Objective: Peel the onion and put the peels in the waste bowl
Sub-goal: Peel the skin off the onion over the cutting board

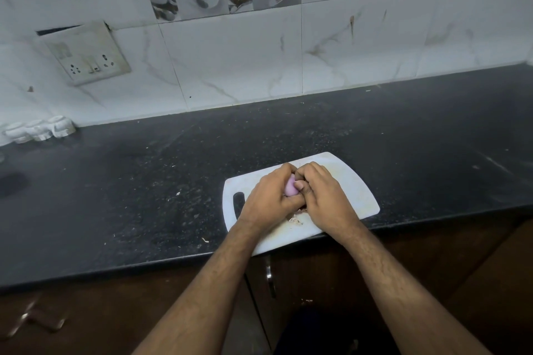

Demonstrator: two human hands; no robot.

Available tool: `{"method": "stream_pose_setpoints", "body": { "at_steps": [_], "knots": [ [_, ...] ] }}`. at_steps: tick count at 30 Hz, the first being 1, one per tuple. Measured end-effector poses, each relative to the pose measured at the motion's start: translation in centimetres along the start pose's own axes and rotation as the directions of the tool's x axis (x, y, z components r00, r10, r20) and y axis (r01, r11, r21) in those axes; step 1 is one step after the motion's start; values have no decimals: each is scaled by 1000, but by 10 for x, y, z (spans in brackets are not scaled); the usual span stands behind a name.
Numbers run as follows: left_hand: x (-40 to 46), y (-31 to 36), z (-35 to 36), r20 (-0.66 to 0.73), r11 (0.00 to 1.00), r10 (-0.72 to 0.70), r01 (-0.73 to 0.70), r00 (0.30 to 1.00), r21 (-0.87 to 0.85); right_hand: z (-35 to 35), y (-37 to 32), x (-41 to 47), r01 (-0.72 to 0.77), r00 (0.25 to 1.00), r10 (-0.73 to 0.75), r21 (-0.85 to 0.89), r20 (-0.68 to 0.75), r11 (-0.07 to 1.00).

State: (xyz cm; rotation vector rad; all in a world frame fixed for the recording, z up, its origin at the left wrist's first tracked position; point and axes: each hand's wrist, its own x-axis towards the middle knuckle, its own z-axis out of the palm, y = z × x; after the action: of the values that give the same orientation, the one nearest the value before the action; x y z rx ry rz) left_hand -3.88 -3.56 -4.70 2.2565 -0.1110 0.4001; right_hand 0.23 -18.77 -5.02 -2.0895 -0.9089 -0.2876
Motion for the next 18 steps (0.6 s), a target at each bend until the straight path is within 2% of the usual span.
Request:
{"method": "stream_pose_setpoints", "body": {
  "at_steps": [2, 5, 12, 16, 18],
  "knots": [
    [-1, 0, -1, 35, 987, -19, 24, 999, -159, -1, 0, 0, 6, 1000, -6, 37, 1, 999],
    [-3, -1, -1, 56, 963, -2, 17, 998, -268, -5, 2, 0, 4, 1000, -5, 123, 8, 992],
    [-3, 0, -3, 68, 958, 70, -48, 995, -282, -13, 5, 2, -28, 997, 8, 278, 74, 960],
    [-1, -2, -6, 37, 952, 93, -78, 995, -296, -19, -1, -1, -86, 994, 40, 481, 104, 872],
    [-1, -3, -6, 41, 957, 98, -82, 994, -279, -20, -1, -1, -116, 991, 69, 508, 110, 854]
  ]
}}
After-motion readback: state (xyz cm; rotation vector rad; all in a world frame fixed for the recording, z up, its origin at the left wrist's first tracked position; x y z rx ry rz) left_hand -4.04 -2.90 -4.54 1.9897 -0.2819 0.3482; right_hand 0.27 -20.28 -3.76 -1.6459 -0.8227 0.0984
